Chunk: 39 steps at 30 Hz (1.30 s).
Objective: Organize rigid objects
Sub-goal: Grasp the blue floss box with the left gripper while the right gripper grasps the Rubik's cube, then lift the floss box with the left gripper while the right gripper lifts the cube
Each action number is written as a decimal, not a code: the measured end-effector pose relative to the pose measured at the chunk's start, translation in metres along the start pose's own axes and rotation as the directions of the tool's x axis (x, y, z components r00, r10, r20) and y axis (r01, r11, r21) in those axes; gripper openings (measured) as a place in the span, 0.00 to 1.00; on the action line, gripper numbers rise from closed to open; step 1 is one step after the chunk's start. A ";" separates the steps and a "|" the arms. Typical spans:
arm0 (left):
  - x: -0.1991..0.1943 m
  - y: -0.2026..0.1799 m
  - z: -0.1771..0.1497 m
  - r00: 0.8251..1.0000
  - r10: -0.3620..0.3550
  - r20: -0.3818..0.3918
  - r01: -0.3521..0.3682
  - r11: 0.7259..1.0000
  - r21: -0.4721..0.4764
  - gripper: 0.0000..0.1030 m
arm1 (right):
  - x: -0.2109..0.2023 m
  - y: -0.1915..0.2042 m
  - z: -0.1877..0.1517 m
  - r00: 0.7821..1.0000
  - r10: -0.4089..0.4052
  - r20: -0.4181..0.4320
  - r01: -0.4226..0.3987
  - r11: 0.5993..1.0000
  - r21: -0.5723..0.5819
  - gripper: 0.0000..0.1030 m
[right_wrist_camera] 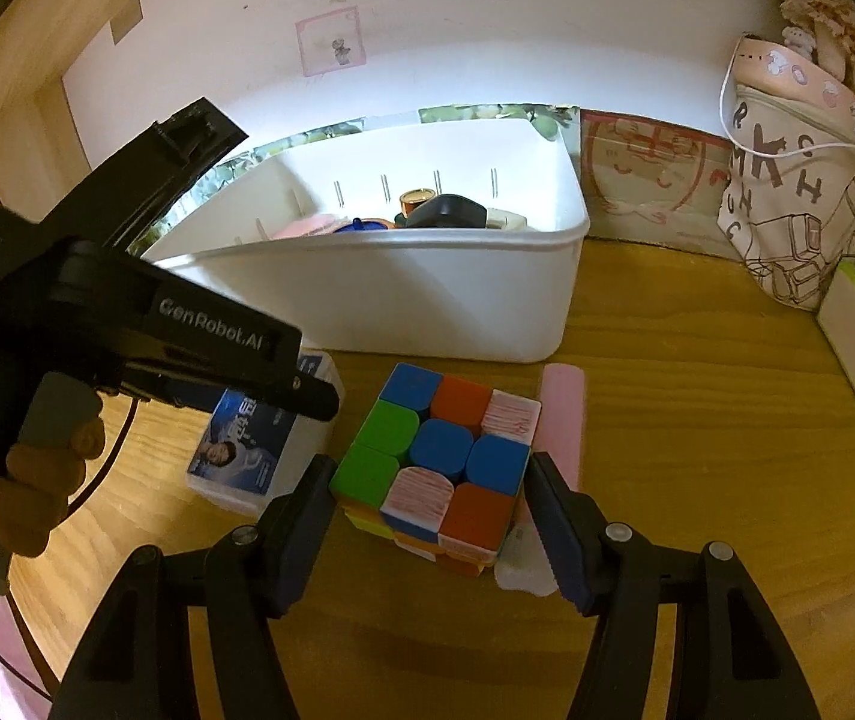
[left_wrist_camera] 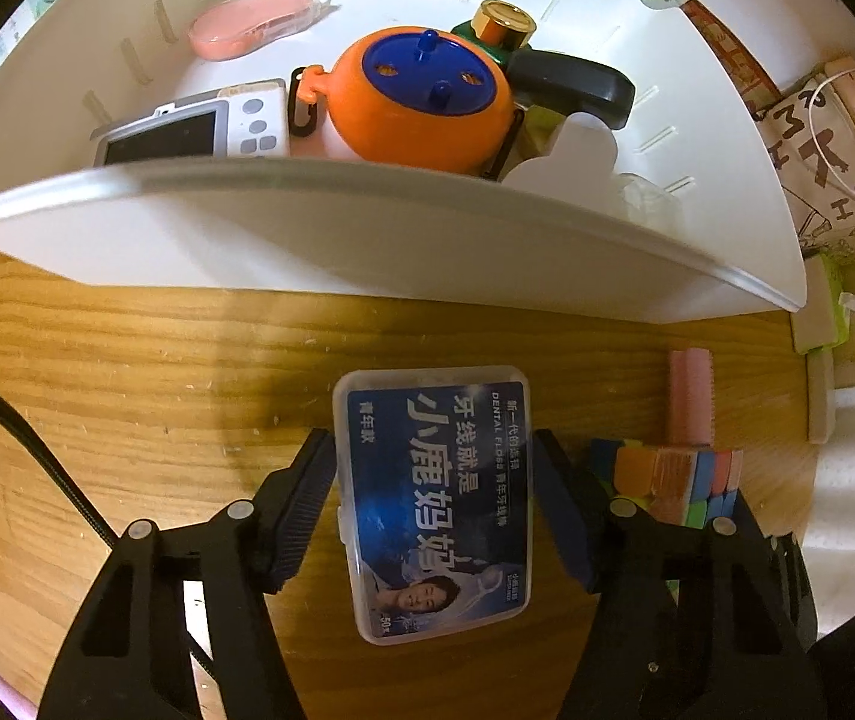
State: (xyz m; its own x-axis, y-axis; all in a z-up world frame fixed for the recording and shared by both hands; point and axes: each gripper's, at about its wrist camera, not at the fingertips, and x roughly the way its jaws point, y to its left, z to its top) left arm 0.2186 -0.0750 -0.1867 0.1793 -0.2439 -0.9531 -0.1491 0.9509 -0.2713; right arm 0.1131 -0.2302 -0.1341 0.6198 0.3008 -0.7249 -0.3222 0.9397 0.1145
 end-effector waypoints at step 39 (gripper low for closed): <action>-0.086 0.047 -0.094 0.992 0.084 0.091 -0.085 0.996 0.004 0.66 | -0.078 0.060 0.016 0.991 0.111 0.071 -0.103 0.990 -0.098 0.60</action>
State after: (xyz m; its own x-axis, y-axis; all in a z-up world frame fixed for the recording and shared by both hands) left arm 0.1051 -0.0276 -0.1299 0.2538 -0.1447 -0.9564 -0.1599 0.9689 -0.1890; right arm 0.0568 -0.1950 -0.0598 0.6297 0.4138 -0.6574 -0.4533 0.8830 0.1217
